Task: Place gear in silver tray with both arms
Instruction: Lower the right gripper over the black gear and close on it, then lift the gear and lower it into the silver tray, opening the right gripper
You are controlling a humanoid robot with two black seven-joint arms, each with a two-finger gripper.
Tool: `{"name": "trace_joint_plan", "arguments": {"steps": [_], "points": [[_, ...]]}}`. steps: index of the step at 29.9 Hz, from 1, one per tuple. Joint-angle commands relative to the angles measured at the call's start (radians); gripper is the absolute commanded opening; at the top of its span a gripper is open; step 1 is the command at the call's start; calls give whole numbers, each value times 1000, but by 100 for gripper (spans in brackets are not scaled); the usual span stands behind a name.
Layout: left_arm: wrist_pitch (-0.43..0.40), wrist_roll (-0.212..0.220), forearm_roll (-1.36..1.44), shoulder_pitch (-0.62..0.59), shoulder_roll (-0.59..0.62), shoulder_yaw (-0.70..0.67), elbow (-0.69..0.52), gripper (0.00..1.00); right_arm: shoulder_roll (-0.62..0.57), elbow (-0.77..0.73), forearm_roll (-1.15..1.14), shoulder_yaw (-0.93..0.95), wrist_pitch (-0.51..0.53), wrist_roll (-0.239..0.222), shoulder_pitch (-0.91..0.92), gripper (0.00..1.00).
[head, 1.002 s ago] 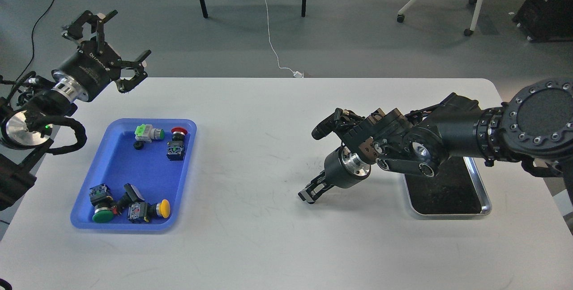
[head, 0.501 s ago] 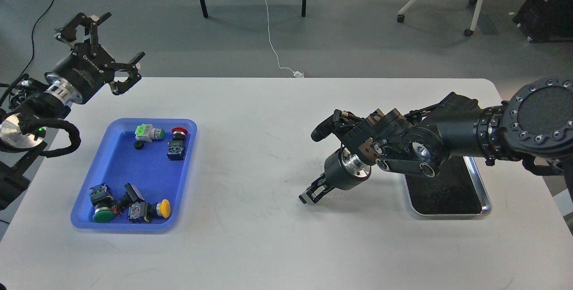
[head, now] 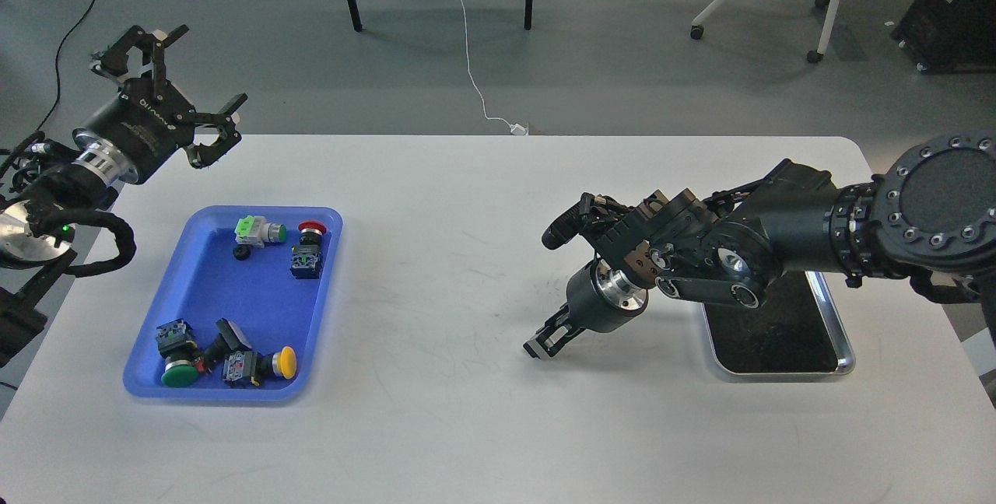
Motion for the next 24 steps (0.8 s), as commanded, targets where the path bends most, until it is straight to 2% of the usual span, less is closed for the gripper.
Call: {"name": "trace_joint_plan", "arguments": {"steps": [1, 20, 24], "points": [[-2, 0, 0, 2, 0, 0, 1, 98, 0, 2, -12, -7, 13, 7, 6, 19], [-1, 0, 0, 2, 0, -2, -1, 98, 0, 39, -57, -30, 10, 2, 186, 18], [0, 0, 0, 1, 0, -2, -6, 98, -135, 62, -156, -43, 6, 2, 183, 18]]}}
